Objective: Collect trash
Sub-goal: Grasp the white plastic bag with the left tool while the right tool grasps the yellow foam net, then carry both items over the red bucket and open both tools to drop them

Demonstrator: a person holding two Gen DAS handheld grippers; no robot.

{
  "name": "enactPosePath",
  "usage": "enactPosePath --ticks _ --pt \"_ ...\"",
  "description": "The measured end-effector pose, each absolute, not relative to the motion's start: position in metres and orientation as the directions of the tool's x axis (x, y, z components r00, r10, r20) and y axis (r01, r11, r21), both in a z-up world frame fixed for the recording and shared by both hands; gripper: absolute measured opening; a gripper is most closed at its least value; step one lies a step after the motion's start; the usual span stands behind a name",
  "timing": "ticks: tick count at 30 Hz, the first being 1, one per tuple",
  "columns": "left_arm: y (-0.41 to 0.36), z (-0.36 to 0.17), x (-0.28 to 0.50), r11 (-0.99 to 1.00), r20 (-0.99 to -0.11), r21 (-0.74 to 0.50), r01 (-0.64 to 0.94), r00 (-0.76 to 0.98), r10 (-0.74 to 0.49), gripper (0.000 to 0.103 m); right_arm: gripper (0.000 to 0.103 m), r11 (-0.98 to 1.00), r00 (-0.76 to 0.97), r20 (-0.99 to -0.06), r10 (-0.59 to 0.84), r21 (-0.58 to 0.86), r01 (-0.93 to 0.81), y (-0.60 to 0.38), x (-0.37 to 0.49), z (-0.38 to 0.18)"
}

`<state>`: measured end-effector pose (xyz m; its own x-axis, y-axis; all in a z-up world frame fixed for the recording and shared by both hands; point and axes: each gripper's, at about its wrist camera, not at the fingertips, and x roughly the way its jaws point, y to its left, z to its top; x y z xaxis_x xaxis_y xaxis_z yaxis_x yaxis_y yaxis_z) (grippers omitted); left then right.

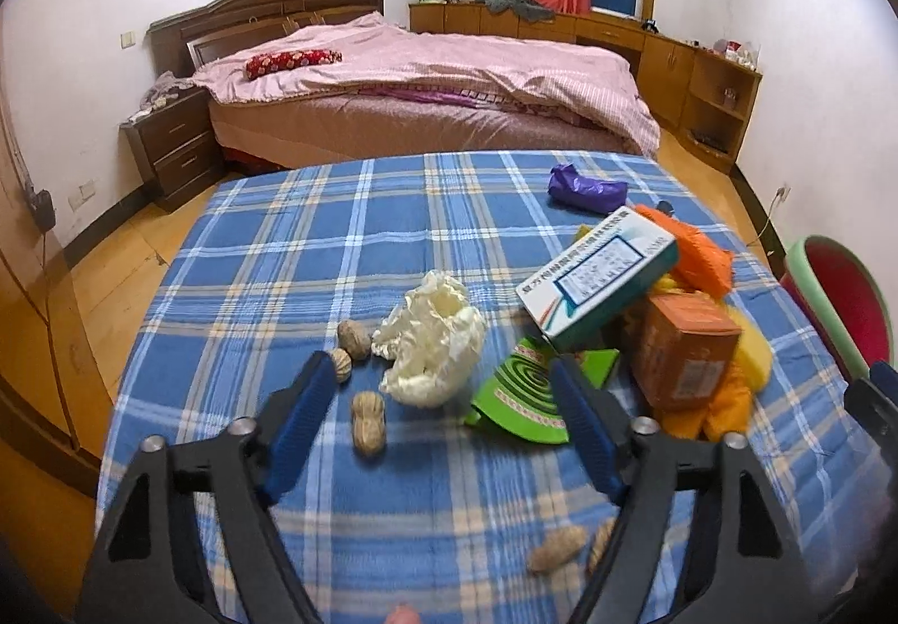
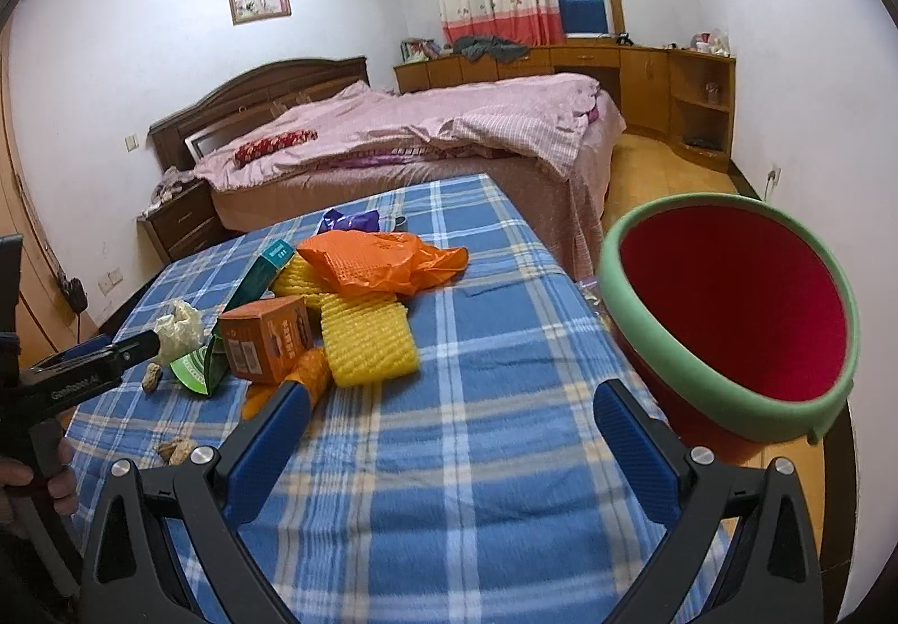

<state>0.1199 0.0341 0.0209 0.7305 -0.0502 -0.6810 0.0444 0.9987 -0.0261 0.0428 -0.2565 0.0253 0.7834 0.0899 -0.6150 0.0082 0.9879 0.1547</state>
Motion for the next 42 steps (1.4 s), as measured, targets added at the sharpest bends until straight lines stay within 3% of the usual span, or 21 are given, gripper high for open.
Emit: enactPosePath --ticks 9,11,14,22,30,42 --pt "0.041 0.003 0.146 0.991 -0.723 -0.107 0.08 0.678 -0.133 0.044 0.102 0.991 0.718 -0.688 0.105 0.135 -0.015 -0.235 0.093 0.014" --pt "0.042 0.0 0.149 0.986 -0.726 -0.133 0.102 0.667 -0.167 0.032 0.096 0.99 0.703 -0.704 0.102 0.138 -0.007 -0.233 0.101 0.01" --pt "0.042 0.0 0.148 0.978 -0.715 -0.167 0.124 0.668 -0.206 0.026 0.083 0.989 0.678 -0.729 0.094 0.147 0.021 -0.232 0.112 0.002" --pt "0.043 0.007 0.144 0.965 -0.683 -0.211 0.159 0.682 -0.262 0.018 0.065 0.986 0.634 -0.765 0.11 0.164 0.027 -0.224 0.127 -0.012" --pt "0.039 0.025 0.131 0.958 -0.647 -0.216 0.187 0.707 -0.284 0.017 0.016 0.98 0.629 -0.758 0.175 0.197 -0.035 -0.211 0.116 -0.007" --pt "0.016 0.069 0.1 0.945 -0.584 -0.215 0.248 0.742 -0.327 0.017 0.012 0.975 0.726 -0.666 0.174 0.218 -0.035 -0.229 0.07 0.04"
